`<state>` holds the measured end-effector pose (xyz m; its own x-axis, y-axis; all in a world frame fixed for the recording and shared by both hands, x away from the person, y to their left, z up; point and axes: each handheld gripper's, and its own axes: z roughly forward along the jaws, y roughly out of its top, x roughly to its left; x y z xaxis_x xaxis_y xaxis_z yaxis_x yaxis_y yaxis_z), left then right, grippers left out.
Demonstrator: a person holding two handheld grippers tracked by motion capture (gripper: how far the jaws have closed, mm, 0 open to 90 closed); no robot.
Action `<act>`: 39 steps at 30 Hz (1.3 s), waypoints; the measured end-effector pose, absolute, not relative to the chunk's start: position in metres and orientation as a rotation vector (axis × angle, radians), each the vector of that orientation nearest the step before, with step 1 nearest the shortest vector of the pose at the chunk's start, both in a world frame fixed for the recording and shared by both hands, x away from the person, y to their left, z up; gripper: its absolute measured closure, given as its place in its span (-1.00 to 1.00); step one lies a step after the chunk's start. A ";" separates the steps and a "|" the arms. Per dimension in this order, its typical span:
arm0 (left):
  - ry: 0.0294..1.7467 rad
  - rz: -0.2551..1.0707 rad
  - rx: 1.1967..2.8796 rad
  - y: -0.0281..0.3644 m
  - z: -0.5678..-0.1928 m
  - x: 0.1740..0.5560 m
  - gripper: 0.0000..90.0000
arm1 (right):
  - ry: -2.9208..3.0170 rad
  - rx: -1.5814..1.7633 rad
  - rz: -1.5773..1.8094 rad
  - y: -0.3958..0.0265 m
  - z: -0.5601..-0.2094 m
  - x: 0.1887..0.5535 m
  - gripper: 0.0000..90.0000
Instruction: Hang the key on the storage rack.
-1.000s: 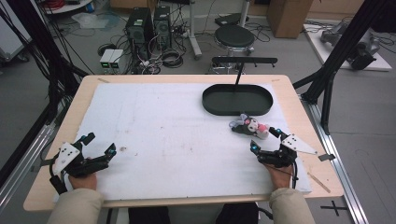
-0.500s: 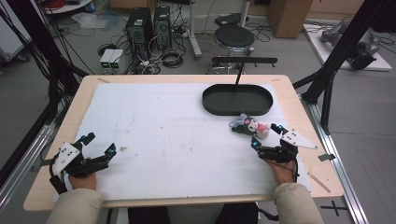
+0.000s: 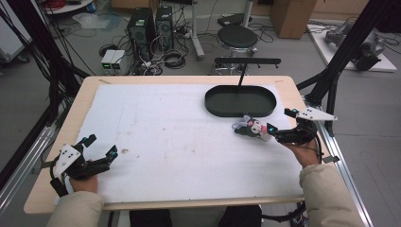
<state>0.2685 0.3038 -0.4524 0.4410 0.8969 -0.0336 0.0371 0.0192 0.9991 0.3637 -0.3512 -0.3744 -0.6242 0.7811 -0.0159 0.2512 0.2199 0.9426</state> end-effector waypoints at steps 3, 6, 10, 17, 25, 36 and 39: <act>0.893 0.831 1.397 0.304 -0.452 0.268 -0.81 | 2.104 0.948 1.372 -0.353 -0.364 0.376 -0.99; 0.889 0.830 1.395 0.304 -0.453 0.268 -0.81 | 2.155 0.945 1.331 -0.353 -0.361 0.384 -0.99; 0.890 0.829 1.395 0.304 -0.453 0.268 -0.81 | 2.223 0.948 1.287 -0.353 -0.360 0.392 -0.99; 0.890 0.829 1.395 0.304 -0.453 0.268 -0.81 | 2.415 0.921 1.123 -0.349 -0.360 0.408 -0.99; 0.890 0.830 1.396 0.304 -0.452 0.268 -0.81 | 2.587 0.905 0.955 -0.343 -0.373 0.424 -0.99; 0.887 0.834 1.397 0.304 -0.452 0.268 -0.81 | 2.686 0.921 0.773 -0.332 -0.393 0.436 -0.99; 0.887 0.834 1.394 0.304 -0.453 0.268 -0.81 | 2.736 0.930 0.717 -0.329 -0.400 0.440 -0.98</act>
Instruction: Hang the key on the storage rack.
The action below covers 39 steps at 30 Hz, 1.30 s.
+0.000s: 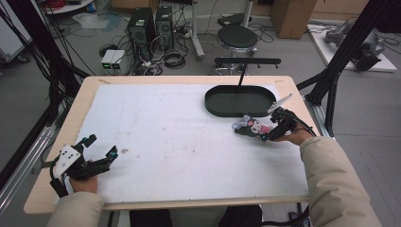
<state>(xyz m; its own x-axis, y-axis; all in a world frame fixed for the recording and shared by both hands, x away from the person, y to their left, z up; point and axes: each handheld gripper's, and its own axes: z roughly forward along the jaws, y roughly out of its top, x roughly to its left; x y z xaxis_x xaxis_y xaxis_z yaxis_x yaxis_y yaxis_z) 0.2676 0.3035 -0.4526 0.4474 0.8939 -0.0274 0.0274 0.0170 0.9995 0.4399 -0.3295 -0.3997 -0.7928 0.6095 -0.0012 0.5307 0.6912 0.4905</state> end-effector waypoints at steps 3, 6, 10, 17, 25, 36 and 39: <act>0.886 0.835 1.393 0.304 -0.453 0.268 -0.81 | 2.759 0.934 0.701 -0.328 -0.402 0.440 -0.98; 0.887 0.835 1.393 0.304 -0.453 0.268 -0.81 | 2.782 0.914 0.686 -0.328 -0.404 0.442 -0.87; 0.885 0.836 1.394 0.303 -0.453 0.268 -0.81 | 2.803 0.900 0.639 -0.324 -0.408 0.444 -0.81; 0.884 0.835 1.393 0.303 -0.453 0.267 -0.81 | 2.861 0.838 0.601 -0.321 -0.410 0.447 -0.21; 0.883 0.836 1.394 0.303 -0.453 0.268 -0.81 | 2.864 0.819 0.564 -0.320 -0.408 0.446 0.19; 0.880 0.837 1.400 0.303 -0.453 0.267 -0.81 | 2.812 1.049 0.678 -0.330 -0.399 0.443 0.28; 0.880 0.837 1.400 0.303 -0.453 0.267 -0.81 | 2.713 1.180 0.794 -0.340 -0.391 0.444 0.28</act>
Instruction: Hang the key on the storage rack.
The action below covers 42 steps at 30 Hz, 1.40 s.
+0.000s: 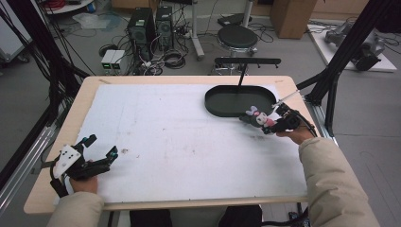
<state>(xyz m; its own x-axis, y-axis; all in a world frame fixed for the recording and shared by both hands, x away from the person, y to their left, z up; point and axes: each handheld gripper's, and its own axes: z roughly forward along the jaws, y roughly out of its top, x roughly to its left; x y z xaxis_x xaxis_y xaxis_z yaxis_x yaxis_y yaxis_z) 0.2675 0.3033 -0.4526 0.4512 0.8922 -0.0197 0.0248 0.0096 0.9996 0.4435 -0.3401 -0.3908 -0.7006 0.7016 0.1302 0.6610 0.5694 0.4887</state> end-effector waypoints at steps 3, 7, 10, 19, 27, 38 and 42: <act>0.880 0.837 1.398 0.303 -0.453 0.267 -0.81 | 2.638 1.243 0.874 -0.348 -0.385 0.443 0.27; 0.879 0.837 1.401 0.303 -0.453 0.267 -0.81 | 2.553 1.317 0.959 -0.357 -0.377 0.442 0.27; 0.879 0.838 1.401 0.303 -0.453 0.267 -0.81 | 2.511 1.350 0.984 -0.360 -0.374 0.440 0.28; 0.878 0.837 1.400 0.303 -0.453 0.267 -0.81 | 2.314 1.445 1.055 -0.372 -0.349 0.441 0.27; 0.876 0.838 1.400 0.303 -0.453 0.267 -0.81 | 2.211 1.444 1.085 -0.376 -0.321 0.448 0.27; 0.877 0.839 1.399 0.303 -0.453 0.267 -0.81 | 2.108 1.476 1.116 -0.384 -0.298 0.457 0.27; 0.878 0.840 1.400 0.303 -0.453 0.267 -0.81 | 2.104 1.483 1.121 -0.387 -0.294 0.460 0.27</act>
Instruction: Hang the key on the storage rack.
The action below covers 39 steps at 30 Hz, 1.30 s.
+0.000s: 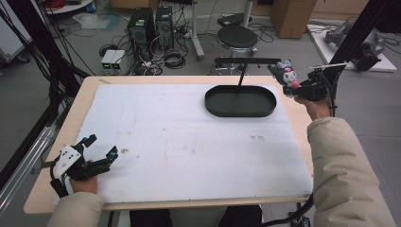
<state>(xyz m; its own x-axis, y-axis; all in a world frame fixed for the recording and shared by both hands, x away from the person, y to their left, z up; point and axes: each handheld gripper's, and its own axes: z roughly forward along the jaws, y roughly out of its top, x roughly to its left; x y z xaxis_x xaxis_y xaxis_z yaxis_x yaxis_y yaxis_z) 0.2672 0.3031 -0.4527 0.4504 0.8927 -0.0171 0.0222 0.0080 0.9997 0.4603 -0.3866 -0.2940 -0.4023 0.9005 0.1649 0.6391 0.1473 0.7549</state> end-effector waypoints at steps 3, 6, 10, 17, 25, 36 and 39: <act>0.878 0.840 1.400 0.303 -0.453 0.267 -0.81 | 2.094 1.485 1.127 -0.386 -0.288 0.465 0.27; 0.878 0.840 1.400 0.303 -0.453 0.267 -0.81 | 2.084 1.482 1.123 -0.385 -0.286 0.468 0.27; 0.878 0.839 1.402 0.303 -0.453 0.267 -0.81 | 2.069 1.494 1.118 -0.385 -0.283 0.473 0.27; 0.879 0.839 1.399 0.303 -0.453 0.267 -0.81 | 2.072 1.502 1.110 -0.383 -0.283 0.484 0.27; 0.882 0.839 1.400 0.303 -0.453 0.268 -0.81 | 2.038 1.526 1.112 -0.383 -0.288 0.496 0.27; 0.883 0.834 1.404 0.303 -0.452 0.268 -0.81 | 2.013 1.540 1.082 -0.390 -0.290 0.499 0.26; 0.882 0.835 1.404 0.303 -0.452 0.268 -0.81 | 2.023 1.546 1.047 -0.392 -0.294 0.498 0.26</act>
<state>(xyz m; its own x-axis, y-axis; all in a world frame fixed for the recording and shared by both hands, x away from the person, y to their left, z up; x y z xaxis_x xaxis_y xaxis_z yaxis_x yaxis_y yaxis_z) 0.2679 0.3029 -0.4525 0.4516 0.8920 -0.0201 0.0294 0.0076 0.9995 0.4976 -0.3920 -0.2941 -0.3181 0.9387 0.1331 0.6506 0.1140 0.7508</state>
